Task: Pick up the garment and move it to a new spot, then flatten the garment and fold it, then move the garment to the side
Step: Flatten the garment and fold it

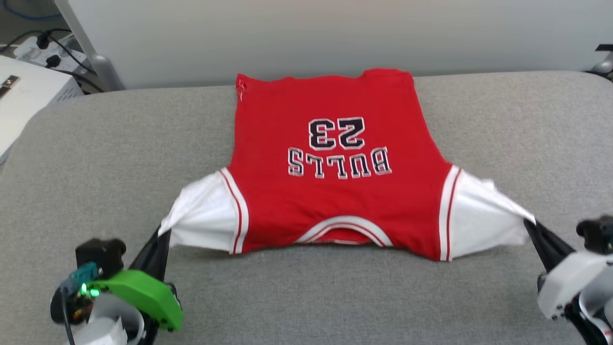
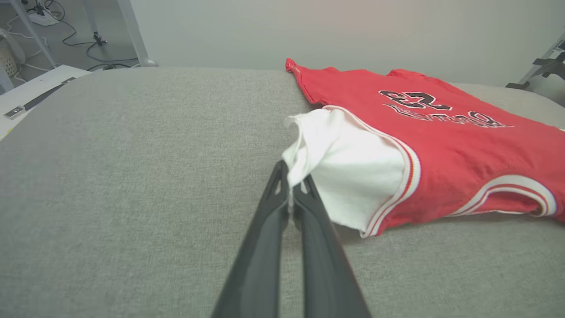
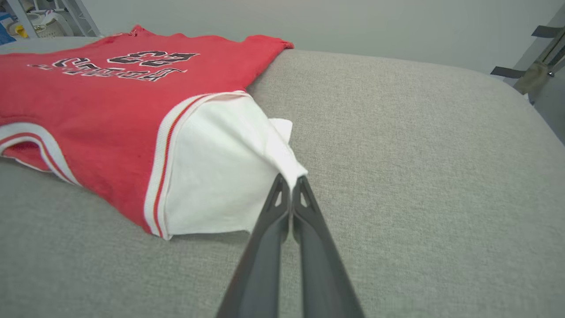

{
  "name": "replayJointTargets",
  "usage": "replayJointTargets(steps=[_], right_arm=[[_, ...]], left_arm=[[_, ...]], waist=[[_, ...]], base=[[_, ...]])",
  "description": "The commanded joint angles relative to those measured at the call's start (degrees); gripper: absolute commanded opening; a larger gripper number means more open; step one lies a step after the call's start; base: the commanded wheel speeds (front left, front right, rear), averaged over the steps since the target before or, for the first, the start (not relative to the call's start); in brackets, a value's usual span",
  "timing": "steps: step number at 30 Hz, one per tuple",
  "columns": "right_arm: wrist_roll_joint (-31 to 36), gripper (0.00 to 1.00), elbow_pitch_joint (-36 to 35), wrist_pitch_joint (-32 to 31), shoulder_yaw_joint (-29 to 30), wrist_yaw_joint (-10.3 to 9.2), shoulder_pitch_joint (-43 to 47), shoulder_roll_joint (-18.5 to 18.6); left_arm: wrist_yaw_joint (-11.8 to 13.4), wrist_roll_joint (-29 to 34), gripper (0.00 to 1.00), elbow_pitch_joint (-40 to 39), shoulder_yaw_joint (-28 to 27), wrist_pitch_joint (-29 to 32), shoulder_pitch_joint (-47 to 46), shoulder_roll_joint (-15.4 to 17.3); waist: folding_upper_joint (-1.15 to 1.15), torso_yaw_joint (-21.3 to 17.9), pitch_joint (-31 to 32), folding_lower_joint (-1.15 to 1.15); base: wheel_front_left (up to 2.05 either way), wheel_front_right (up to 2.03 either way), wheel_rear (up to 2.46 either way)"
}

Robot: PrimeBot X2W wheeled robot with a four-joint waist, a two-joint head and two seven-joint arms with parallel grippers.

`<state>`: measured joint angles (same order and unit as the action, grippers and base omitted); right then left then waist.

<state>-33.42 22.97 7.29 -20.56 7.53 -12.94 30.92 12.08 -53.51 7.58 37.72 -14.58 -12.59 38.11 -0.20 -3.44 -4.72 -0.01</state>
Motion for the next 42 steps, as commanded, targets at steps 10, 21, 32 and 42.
replayJointTargets(steps=[10, 21, 32, 42], right_arm=[[2.45, 0.0, -8.78, -8.46, 9.5, -0.04, 16.81, 0.15], [2.01, 0.0, -14.61, -18.98, 12.32, -0.04, 25.39, -0.41], [0.64, 1.0, -21.02, -21.82, 15.56, -0.04, 17.71, 0.65], [1.91, 1.0, -26.64, -26.86, 20.99, -0.04, -5.41, 5.24]], left_arm=[[2.39, -2.04, 0.0, -1.62, -0.63, -0.34, 11.01, -1.01], [1.75, -1.81, 0.0, -0.08, 0.75, -0.33, 12.95, -2.6], [1.17, 1.05, 0.0, -0.82, 1.05, -0.35, 7.42, -4.02], [1.52, 5.93, 0.0, -3.95, 0.55, -0.39, -0.12, -6.17]], waist=[[0.2, 0.96, 1.53, 0.01], [0.2, 2.09, 0.58, 0.01], [0.2, 3.37, -3.69, 0.01], [0.2, 7.3, -13.32, 0.01]], base=[[0.0, 0.0, 0.0], [0.0, 0.0, 0.0], [0.0, 0.0, 0.0], [0.0, 0.0, 0.0]])
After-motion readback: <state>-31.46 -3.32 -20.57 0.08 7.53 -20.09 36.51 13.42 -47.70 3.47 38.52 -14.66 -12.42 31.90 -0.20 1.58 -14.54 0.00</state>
